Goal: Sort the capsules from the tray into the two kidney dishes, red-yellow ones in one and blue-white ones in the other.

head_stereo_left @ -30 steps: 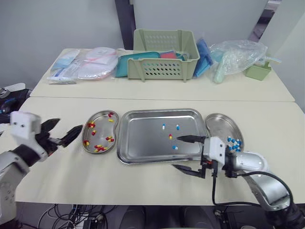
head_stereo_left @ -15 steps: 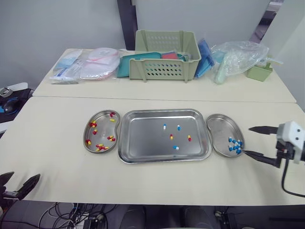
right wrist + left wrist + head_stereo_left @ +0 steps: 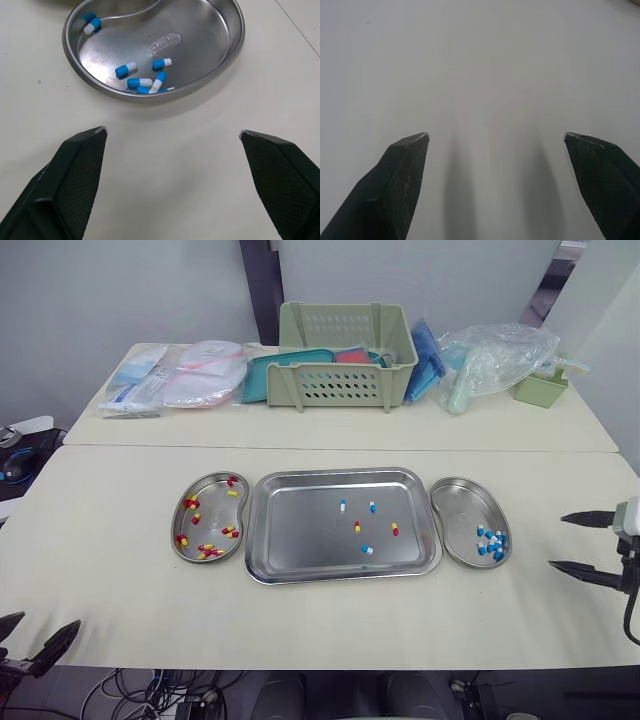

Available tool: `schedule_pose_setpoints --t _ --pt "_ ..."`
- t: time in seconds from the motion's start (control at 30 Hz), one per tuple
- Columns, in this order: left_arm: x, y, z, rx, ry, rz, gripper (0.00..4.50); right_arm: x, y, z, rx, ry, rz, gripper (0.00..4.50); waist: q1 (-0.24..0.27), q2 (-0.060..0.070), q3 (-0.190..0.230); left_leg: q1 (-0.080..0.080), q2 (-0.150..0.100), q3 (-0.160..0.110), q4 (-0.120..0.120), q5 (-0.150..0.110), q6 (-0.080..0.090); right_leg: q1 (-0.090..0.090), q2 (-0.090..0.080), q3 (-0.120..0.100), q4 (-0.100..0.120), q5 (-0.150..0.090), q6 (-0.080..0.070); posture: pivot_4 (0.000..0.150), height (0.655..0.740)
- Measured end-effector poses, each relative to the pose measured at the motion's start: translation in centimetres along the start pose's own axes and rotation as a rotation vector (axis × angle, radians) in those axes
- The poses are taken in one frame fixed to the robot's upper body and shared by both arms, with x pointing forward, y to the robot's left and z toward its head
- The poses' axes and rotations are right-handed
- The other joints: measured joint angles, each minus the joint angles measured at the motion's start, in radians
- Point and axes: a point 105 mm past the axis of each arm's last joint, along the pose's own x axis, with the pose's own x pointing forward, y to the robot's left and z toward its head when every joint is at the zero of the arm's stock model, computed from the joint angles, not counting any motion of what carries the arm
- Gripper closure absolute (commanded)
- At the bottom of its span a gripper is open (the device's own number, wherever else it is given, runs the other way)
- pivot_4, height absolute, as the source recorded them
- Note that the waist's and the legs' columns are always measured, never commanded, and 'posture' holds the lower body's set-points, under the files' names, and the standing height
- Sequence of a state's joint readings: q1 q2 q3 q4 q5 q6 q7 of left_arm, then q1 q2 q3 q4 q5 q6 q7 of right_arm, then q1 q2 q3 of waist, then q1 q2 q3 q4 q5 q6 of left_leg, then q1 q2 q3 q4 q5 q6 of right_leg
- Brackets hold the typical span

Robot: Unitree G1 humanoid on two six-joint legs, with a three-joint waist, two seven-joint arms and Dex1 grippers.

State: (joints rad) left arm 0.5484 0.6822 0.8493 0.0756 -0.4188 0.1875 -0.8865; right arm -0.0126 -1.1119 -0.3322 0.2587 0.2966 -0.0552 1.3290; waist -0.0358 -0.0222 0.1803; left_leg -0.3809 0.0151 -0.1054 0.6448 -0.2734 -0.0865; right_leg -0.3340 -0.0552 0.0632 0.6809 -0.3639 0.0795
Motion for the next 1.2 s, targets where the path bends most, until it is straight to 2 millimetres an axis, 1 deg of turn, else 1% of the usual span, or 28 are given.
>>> schedule_pose_setpoints --t 0.37,0.43,0.5,0.63,0.7,0.77,0.9,0.97,1.1,1.2 --pt "0.5 -0.7 0.2 0.003 -0.012 -0.047 0.02 0.0 0.3 -0.5 0.002 0.009 0.003 0.0 0.0 0.0 0.0 0.0 0.0 0.0 0.0 0.0 0.0 0.0 0.0 0.0 0.0 0.0 0.0 0.15 0.74" --pt "0.7 -1.3 0.7 0.017 -0.026 -0.09 0.02 0.0 0.5 -0.8 0.01 0.014 0.007 0.0 0.001 0.0 0.0 0.0 0.0 0.0 0.0 0.0 0.0 0.0 0.0 0.0 0.0 0.0 0.0 0.15 0.74" --pt "1.1 -2.8 1.8 0.042 -0.062 -0.168 0.02 0.0 0.6 -0.9 0.013 0.017 0.007 0.0 0.001 0.0 0.0 0.0 0.0 0.0 0.0 0.0 0.0 0.0 0.0 0.0 0.0 0.0 0.0 0.15 0.74" --pt "1.6 -6.5 4.6 0.109 -0.152 -0.353 0.02 0.0 0.9 -1.3 0.02 0.029 0.013 0.0 0.002 0.0 0.0 0.0 0.0 0.001 0.0 0.0 0.0 0.0 0.0 0.0 0.0 0.0 0.0 0.15 0.74" --pt "1.6 -7.8 5.5 0.135 -0.187 -0.406 0.02 0.0 1.0 -1.5 0.025 0.034 0.017 0.0 0.002 0.0 0.0 0.0 0.0 0.001 0.0 0.0 0.0 0.0 0.0 0.0 0.0 0.0 0.0 0.15 0.74" --pt "1.5 -8.8 6.1 0.135 -0.206 -0.455 0.02 -0.1 1.2 -1.8 0.033 0.041 0.021 0.0 0.002 0.0 0.0 0.0 0.0 0.001 0.0 0.0 0.0 0.0 0.0 0.0 0.0 0.0 0.0 0.15 0.74" --pt "1.6 -12.1 7.0 0.105 -0.232 -0.614 0.02 -0.3 1.8 -2.4 0.05 0.057 0.023 0.0 0.002 0.001 0.0 0.0 0.0 0.001 0.0 0.0 0.0 0.001 0.0 0.001 0.0 0.0 0.0 0.15 0.74" --pt "1.5 -13.9 7.7 0.113 -0.267 -0.704 0.02 -0.4 1.8 -2.3 0.044 0.057 0.019 0.0 0.002 0.001 0.0 0.0 0.0 0.001 0.0 0.0 0.0 0.001 0.0 0.001 0.0 0.0 0.0 0.15 0.74" --pt "1.9 -15.9 8.9 0.122 -0.333 -0.805 0.02 -0.6 1.9 -2.0 0.035 0.053 0.009 0.0 0.003 0.002 -0.001 0.0 0.0 0.001 0.001 0.0 0.0 0.001 0.0 0.001 0.0 0.0 0.0 0.15 0.74" --pt "2.4 -17.8 9.1 0.112 -0.366 -0.895 0.02 -0.7 2.3 -2.1 0.034 0.06 0.018 0.0 0.003 0.002 -0.001 0.0 0.0 0.001 0.001 0.0 0.0 0.001 0.0 0.001 0.0 0.0 0.0 0.15 0.74"
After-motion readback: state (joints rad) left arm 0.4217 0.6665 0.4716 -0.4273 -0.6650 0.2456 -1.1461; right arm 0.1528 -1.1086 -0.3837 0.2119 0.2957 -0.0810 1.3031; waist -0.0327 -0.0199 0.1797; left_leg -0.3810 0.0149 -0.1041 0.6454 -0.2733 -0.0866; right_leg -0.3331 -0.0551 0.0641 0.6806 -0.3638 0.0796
